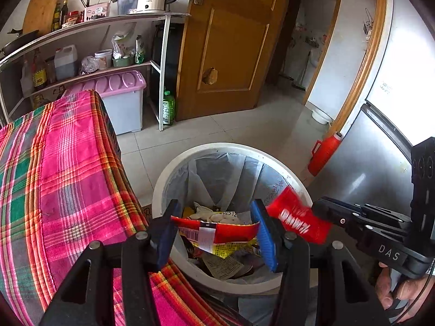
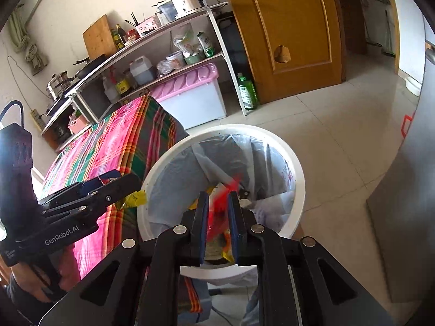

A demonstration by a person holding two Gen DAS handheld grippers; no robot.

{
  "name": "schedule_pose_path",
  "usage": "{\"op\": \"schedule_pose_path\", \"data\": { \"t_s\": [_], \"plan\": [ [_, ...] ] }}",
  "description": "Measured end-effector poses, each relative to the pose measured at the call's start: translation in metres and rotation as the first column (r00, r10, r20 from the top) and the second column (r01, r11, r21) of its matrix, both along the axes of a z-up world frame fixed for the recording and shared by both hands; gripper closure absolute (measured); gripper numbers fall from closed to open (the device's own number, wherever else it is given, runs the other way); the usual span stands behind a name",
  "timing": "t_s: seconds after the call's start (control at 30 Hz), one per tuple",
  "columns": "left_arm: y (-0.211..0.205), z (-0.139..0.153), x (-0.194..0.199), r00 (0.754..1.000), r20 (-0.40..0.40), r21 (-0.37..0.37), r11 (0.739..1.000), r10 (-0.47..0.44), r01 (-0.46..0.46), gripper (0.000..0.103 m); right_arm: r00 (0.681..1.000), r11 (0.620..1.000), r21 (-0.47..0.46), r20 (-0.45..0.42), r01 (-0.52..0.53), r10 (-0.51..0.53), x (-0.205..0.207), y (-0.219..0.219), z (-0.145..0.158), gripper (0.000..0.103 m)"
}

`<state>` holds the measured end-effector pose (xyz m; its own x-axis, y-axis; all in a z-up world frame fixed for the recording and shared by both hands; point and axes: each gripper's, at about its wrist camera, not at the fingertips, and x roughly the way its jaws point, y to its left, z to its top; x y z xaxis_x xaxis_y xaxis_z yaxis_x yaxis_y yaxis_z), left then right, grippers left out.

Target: Collect trash

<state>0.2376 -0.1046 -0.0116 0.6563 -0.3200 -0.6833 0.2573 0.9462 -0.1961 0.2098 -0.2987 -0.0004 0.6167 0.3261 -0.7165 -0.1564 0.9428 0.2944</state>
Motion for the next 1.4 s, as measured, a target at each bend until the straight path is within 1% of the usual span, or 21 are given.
{"op": "schedule_pose_path", "data": {
  "t_s": [0.1, 0.17, 0.23, 0.4, 0.53, 0.63, 0.73, 0.9, 1.13, 1.4],
  "plan": [
    [-0.002, -0.001, 0.002, 1.000, -0.007, -0.006, 1.000, -0.003, 0.003, 0.047, 1.000, 1.000, -0.009, 0.001, 0.004, -0.004, 0.001, -0.001, 0.000, 0.081],
    [-0.001, -0.001, 0.002, 1.000, -0.005, -0.014, 1.000, -0.005, 0.005, 0.047, 1.000, 1.000, -0.010, 0.007, 0.002, -0.002, 0.000, -0.001, 0.001, 0.072],
    [0.000, -0.001, 0.001, 1.000, -0.004, -0.020, 1.000, -0.005, 0.005, 0.047, 1.000, 1.000, -0.015, 0.010, 0.004, -0.003, -0.002, -0.001, 0.002, 0.070],
    [0.005, 0.002, -0.004, 1.000, 0.005, -0.026, 1.000, -0.006, 0.006, 0.046, 1.000, 1.000, -0.020, 0.027, 0.006, -0.006, -0.010, 0.001, 0.009, 0.068],
    [0.009, 0.007, -0.009, 1.000, 0.027, -0.035, 0.999, -0.010, 0.011, 0.042, 0.999, 1.000, -0.025, 0.039, -0.001, 0.002, -0.020, 0.004, 0.015, 0.066],
    [0.010, 0.010, -0.013, 0.999, 0.037, -0.023, 1.000, -0.007, 0.008, 0.042, 0.999, 1.000, -0.030, 0.049, -0.001, 0.002, -0.028, 0.006, 0.022, 0.066],
    [0.015, 0.016, -0.020, 0.999, 0.050, -0.037, 0.999, -0.004, 0.006, 0.042, 0.998, 0.999, -0.032, 0.063, 0.001, 0.001, -0.036, 0.007, 0.029, 0.066],
    [0.024, 0.027, -0.041, 0.997, 0.083, -0.041, 0.999, 0.006, -0.002, 0.042, 0.995, 0.999, -0.034, 0.097, -0.013, 0.017, -0.052, 0.016, 0.041, 0.066],
    [0.042, 0.033, -0.073, 0.994, 0.104, -0.042, 0.998, 0.042, -0.038, 0.042, 0.990, 0.998, -0.059, 0.138, -0.032, 0.040, -0.080, 0.036, 0.053, 0.061],
    [0.064, 0.040, -0.118, 0.986, 0.142, -0.032, 0.996, 0.089, -0.085, 0.042, 0.979, 0.992, -0.119, 0.193, -0.050, 0.073, -0.119, 0.063, 0.055, 0.059]
  ]
}}
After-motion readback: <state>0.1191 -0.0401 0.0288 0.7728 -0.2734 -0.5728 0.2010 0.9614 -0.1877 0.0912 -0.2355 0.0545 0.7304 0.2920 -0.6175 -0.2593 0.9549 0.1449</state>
